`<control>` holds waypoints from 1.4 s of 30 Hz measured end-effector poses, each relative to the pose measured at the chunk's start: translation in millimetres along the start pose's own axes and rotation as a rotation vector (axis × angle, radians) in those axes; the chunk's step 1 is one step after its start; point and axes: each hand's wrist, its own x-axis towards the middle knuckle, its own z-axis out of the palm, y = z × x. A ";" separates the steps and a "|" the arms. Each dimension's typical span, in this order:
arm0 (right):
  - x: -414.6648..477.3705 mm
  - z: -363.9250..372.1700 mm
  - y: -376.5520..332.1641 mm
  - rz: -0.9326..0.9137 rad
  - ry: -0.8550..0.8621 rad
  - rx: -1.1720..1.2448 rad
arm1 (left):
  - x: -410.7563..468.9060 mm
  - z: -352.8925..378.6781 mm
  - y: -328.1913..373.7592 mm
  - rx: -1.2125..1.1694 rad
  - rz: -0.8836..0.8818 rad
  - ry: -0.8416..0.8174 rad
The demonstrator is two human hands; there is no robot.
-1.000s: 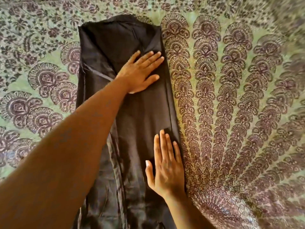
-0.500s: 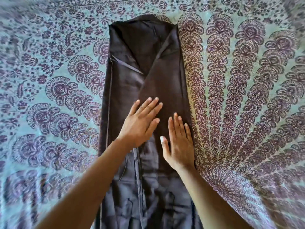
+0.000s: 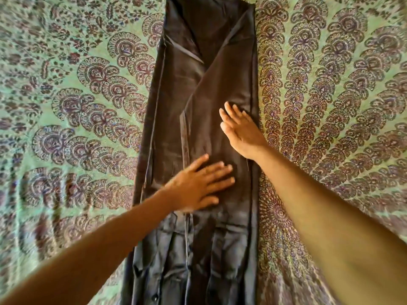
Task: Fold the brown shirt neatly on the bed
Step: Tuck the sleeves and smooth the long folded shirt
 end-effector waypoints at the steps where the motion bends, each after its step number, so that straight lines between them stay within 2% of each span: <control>1: 0.8 0.4 -0.3 0.012 -0.015 -0.019 | -16.9 5.2 26.4 -0.021 0.078 -0.010; 3: 3.1 0.5 -0.9 0.030 -0.048 -0.049 | -49.1 10.1 69.9 -0.055 0.219 -0.048; 6: 2.4 -4.2 -4.3 0.052 -0.087 -0.102 | -60.8 4.5 89.8 -0.079 0.379 -0.080; 8: -4.3 -5.1 -10.5 0.035 -0.036 -0.162 | -39.7 -8.8 78.0 -0.030 0.286 -0.064; 11: -22.3 -2.2 -28.4 0.002 0.046 -0.110 | 2.5 -20.9 42.9 -0.035 -0.052 -0.001; 13: -35.2 6.4 -35.7 -0.016 0.003 -0.066 | 9.8 -18.4 31.5 -0.035 -0.143 -0.039; 15: -47.2 18.7 -31.9 -0.053 -0.079 -0.155 | 3.1 -10.5 44.3 -0.042 -0.126 -0.044; 17: -54.1 28.8 -23.8 -0.083 -0.062 -0.267 | -14.4 -0.5 77.8 -0.056 -0.034 -0.052; 20: -52.1 35.4 -19.1 -0.076 -0.022 -0.279 | -56.7 11.0 139.6 -0.114 0.114 -0.079; 25: -51.8 36.1 -23.7 -0.047 -0.018 -0.291 | -92.6 9.7 185.0 -0.110 0.136 -0.134; 28: -55.2 30.7 -31.9 0.011 -0.030 -0.220 | -102.8 -1.0 179.4 -0.219 -0.027 -0.024; 30: -73.0 32.5 -35.5 0.083 0.058 -0.069 | -117.9 -7.5 161.6 -0.263 -0.155 0.022; 33: -141.2 40.4 -38.8 0.075 0.174 0.025 | -156.1 -10.6 127.0 -0.204 -0.218 -0.001; 39: -289.1 56.1 -37.6 -0.158 0.001 -0.288 | -230.1 -14.3 103.6 -0.005 -0.129 -0.181; 42: -323.0 67.0 -41.8 -0.216 -0.124 -0.426 | -246.5 -8.9 108.4 0.063 -0.045 -0.186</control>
